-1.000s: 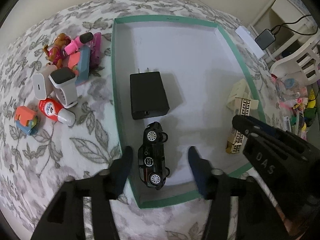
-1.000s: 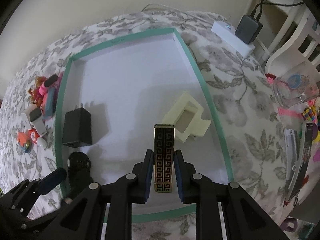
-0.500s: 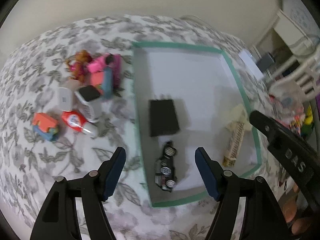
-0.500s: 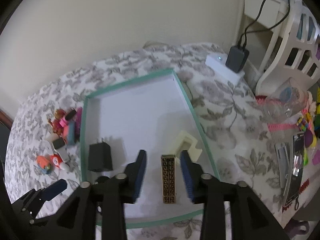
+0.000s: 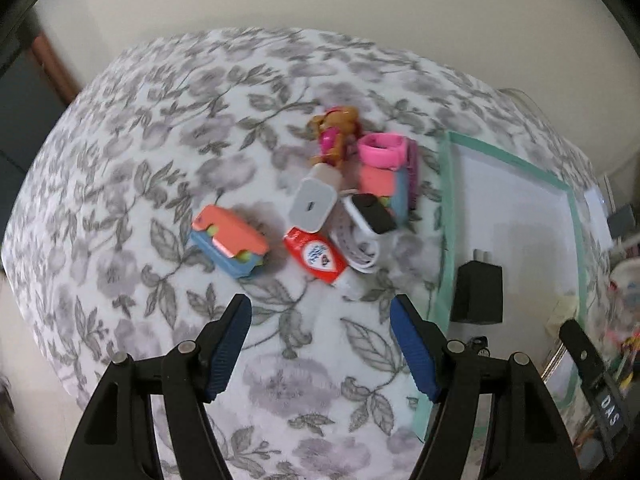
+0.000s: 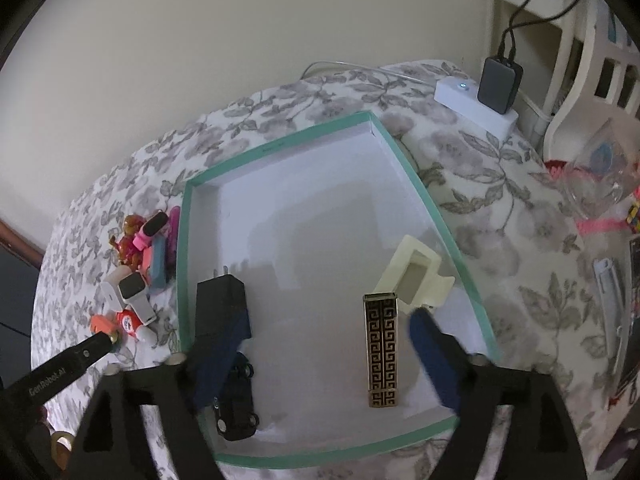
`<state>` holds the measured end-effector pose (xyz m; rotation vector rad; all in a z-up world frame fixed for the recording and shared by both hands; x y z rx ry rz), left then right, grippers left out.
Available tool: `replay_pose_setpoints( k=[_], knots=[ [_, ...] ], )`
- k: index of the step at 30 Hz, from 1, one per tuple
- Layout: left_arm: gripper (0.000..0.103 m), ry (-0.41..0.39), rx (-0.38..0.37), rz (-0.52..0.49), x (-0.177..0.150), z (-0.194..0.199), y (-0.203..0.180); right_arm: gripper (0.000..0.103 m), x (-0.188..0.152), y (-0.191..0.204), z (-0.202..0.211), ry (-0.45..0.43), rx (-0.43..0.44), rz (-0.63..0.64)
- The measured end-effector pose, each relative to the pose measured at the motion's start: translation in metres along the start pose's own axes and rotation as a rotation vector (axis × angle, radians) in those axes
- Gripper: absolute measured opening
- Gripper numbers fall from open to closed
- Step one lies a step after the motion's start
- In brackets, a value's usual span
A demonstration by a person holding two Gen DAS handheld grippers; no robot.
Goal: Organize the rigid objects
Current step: 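Move both open tools back toward the remaining object cluster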
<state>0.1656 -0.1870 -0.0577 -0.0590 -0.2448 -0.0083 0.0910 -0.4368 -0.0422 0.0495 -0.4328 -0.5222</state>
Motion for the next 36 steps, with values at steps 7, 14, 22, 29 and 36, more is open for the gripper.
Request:
replay_pose_setpoints(
  k=[7, 14, 22, 29, 36],
  knots=[
    [0.073, 0.015, -0.024, 0.023, 0.0, -0.003, 0.005, 0.103, 0.003, 0.006, 0.003, -0.042, 0.034, -0.009],
    [0.073, 0.02, -0.042, 0.02, 0.0, -0.002, 0.003, 0.103, 0.001, 0.019, 0.003, -0.072, 0.006, 0.082],
    [0.073, 0.026, -0.049, 0.052, 0.004, -0.003, 0.015, 0.103, 0.007, 0.034, 0.007, -0.137, 0.063, 0.103],
    [0.073, 0.0, -0.021, 0.106, 0.015, 0.001, 0.042, 0.103, 0.008, 0.07, 0.014, -0.209, 0.024, 0.202],
    [0.073, -0.021, 0.028, 0.191, 0.032, 0.001, 0.088, 0.103, 0.018, 0.114, 0.035, -0.273, 0.123, 0.227]
  ],
)
Point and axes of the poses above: each gripper's, at about its wrist camera, not at the fingertips, and z roughly against the way its jaws point, y to its left, x to its top, the point moved 5 cm from there along -z, roughly the way its jaws point, and after that the axes turned 3 degrees about y, right-handed, at the moved point
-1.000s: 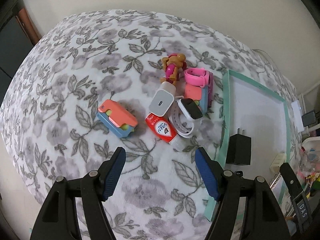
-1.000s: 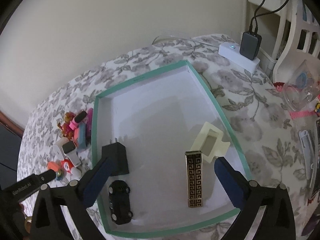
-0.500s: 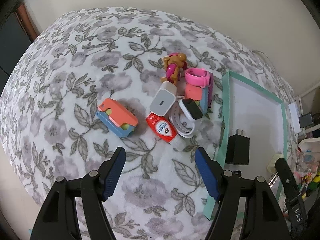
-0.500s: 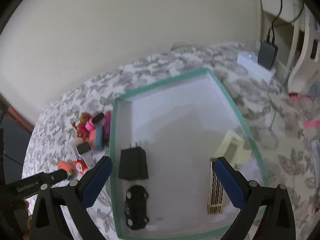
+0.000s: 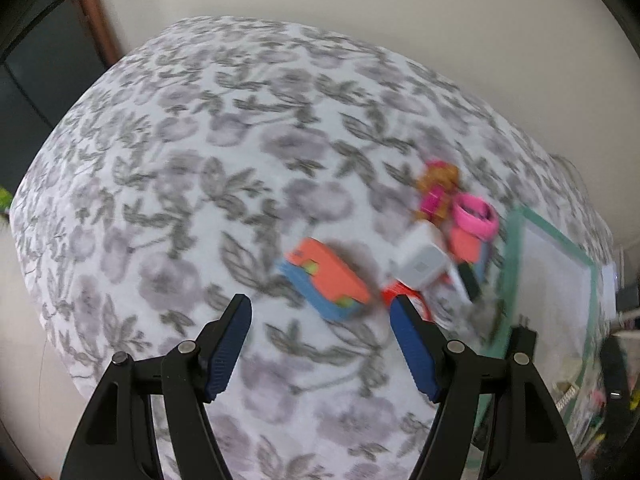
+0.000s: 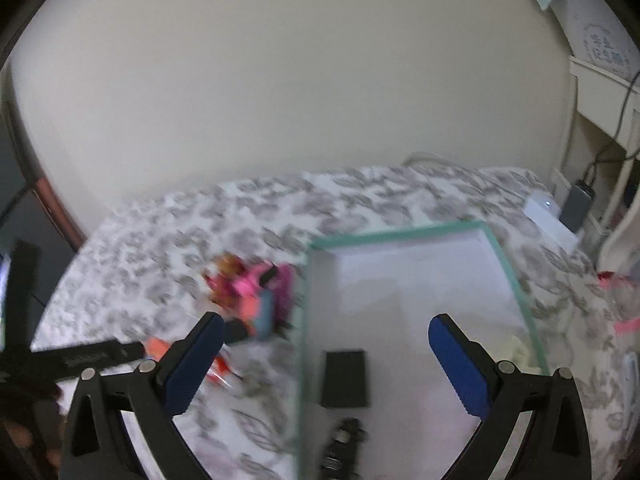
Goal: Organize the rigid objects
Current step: 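Move both open tools back toward the remaining object cluster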
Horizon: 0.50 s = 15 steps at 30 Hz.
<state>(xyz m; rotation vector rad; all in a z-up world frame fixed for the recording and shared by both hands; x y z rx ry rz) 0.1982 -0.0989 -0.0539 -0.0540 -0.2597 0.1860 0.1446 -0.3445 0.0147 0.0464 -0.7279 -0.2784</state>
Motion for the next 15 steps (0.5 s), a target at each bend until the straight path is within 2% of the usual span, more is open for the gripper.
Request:
replay_pose_setpoints(
  k=[6, 10, 15],
  knots=[
    [0.073, -0.006, 0.019, 0.09, 0.02, -0.004, 0.039, 0.103, 0.019, 0.044, -0.004, 0.002, 0.07, 0.045],
    [0.073, 0.024, 0.013, 0.122, 0.024, -0.016, 0.047, 0.103, 0.019, 0.069, -0.023, 0.033, 0.07, 0.105],
    [0.073, 0.07, 0.003, 0.131, 0.025, -0.033, 0.046, 0.103, 0.01, 0.082, -0.045, 0.049, 0.113, 0.1]
  ],
)
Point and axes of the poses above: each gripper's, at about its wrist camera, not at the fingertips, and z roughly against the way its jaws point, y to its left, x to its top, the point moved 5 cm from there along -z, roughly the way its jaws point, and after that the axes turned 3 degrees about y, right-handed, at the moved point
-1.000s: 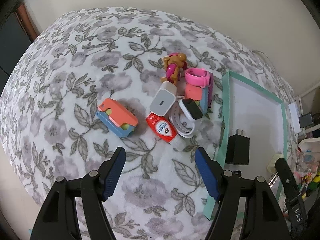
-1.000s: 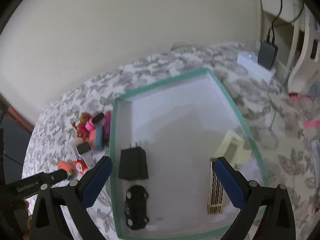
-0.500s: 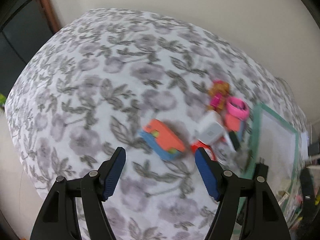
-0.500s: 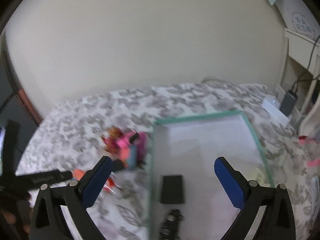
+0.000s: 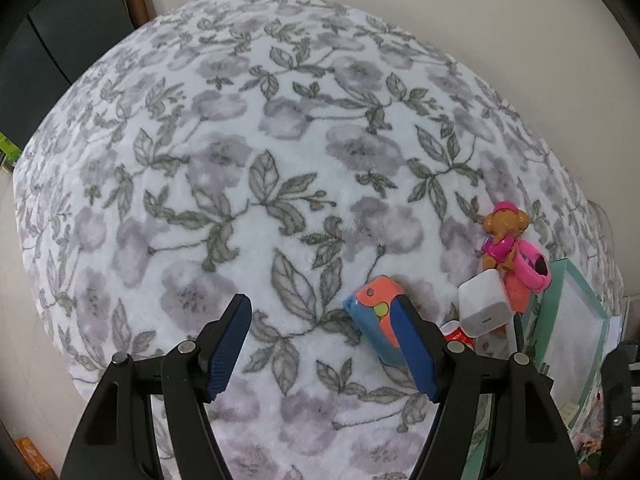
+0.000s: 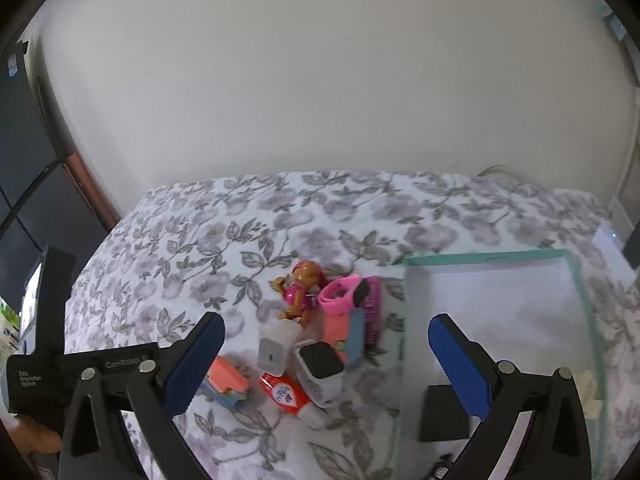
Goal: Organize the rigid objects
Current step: 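Move both open tools back toward the remaining object cluster, then grasp the orange-blue toy with left tool while right tool grasps white smartwatch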
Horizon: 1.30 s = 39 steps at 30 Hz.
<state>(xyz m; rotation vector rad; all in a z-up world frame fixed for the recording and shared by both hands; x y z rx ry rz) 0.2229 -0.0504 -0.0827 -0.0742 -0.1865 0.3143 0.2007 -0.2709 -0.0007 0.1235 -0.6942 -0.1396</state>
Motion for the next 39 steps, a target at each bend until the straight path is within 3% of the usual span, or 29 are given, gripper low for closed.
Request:
replay_pose_setpoints(
  k=[7, 16, 22, 27, 34, 39],
  knots=[
    [0.073, 0.046, 0.006, 0.008, 0.002, -0.021, -0.01, 0.102, -0.011, -0.01, -0.038, 0.09, 0.006, -0.055],
    [0.073, 0.125, -0.026, 0.051, 0.0, -0.039, -0.017, 0.082, -0.025, -0.021, -0.067, 0.195, 0.031, -0.088],
    [0.072, 0.118, -0.035, 0.051, 0.002, -0.038, -0.016, 0.071, -0.041, -0.023, -0.078, 0.264, 0.071, -0.126],
    [0.072, 0.109, -0.041, 0.019, 0.0, -0.038, -0.023, 0.067, -0.045, -0.022, -0.081, 0.282, 0.081, -0.123],
    [0.073, 0.101, -0.029, -0.019, -0.006, -0.044, -0.037, 0.051, -0.055, -0.012, -0.09, 0.322, 0.088, -0.083],
    [0.073, 0.092, -0.021, -0.048, -0.013, -0.046, -0.051, 0.045, -0.059, -0.01, -0.094, 0.335, 0.086, -0.078]
  ],
)
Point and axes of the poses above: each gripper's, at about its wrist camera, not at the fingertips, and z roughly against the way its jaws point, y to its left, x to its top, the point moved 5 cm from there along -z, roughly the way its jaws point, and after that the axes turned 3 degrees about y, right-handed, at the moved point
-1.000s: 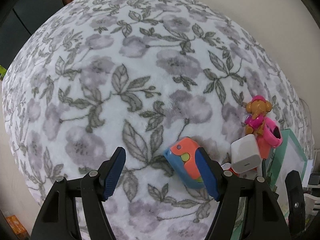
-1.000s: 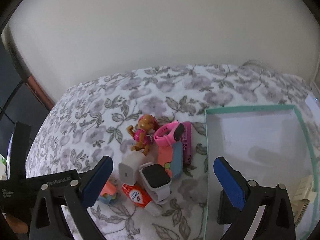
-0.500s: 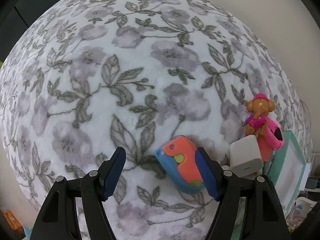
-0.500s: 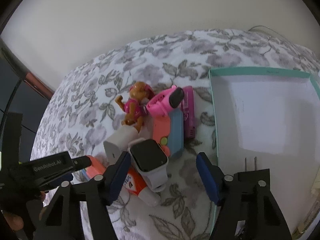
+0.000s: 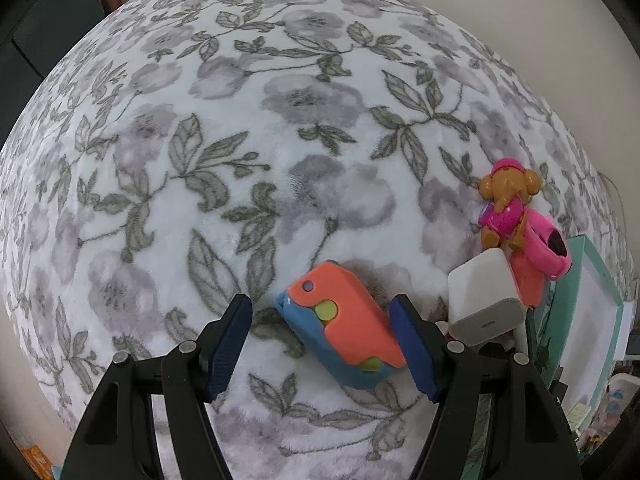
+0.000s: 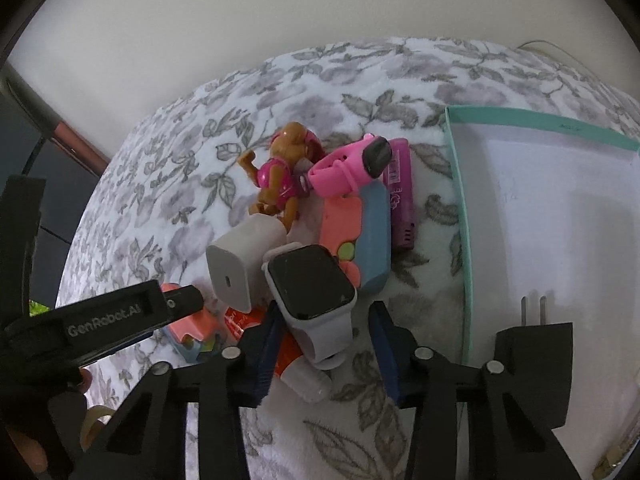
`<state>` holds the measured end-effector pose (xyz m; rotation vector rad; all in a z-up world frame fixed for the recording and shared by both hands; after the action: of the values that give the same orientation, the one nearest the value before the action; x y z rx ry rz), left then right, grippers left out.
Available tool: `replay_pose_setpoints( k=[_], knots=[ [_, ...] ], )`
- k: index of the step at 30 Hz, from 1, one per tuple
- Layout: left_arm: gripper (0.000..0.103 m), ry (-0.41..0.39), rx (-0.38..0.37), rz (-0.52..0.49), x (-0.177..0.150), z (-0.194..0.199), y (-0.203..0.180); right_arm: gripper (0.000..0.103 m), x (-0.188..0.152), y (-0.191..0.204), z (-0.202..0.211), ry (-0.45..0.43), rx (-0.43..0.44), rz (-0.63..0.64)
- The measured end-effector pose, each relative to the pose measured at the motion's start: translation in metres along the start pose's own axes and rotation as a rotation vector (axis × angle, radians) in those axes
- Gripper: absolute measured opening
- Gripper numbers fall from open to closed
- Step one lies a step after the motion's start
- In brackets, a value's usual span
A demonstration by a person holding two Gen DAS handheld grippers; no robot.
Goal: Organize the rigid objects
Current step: 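Grasp the orange-blue toy with left tool while right tool grasps white smartwatch, then carry toy and smartwatch into the tray and open both tools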
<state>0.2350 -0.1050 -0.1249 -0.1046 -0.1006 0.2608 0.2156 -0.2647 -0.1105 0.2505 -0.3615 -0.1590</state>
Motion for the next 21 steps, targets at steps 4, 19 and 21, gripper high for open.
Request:
replay_pose_setpoints(
  k=[4, 19, 21],
  knots=[
    [0.073, -0.005, 0.01, -0.016, -0.005, -0.008, -0.007, 0.039, 0.0, -0.002, 0.0, -0.007, -0.008, -0.009],
    [0.048, 0.013, 0.066, -0.042, -0.015, -0.015, -0.02, 0.019, 0.009, 0.001, 0.016, -0.03, -0.013, 0.004],
    [0.047, 0.018, 0.07, -0.038, -0.014, -0.015, -0.018, 0.019, 0.009, 0.001, 0.016, -0.031, -0.01, 0.001]
  ],
)
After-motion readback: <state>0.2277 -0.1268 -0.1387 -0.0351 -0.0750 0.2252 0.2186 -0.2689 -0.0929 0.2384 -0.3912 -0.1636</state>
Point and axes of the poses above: each gripper's, at about its wrist camera, not at the fingertips, and z roughly against the way its jaws point, y to its left, x to its top, the point moved 5 cm from there along -z, roughly the way its jaws point, and after that the axes turned 3 degrees about y, right-handed, at the moved point
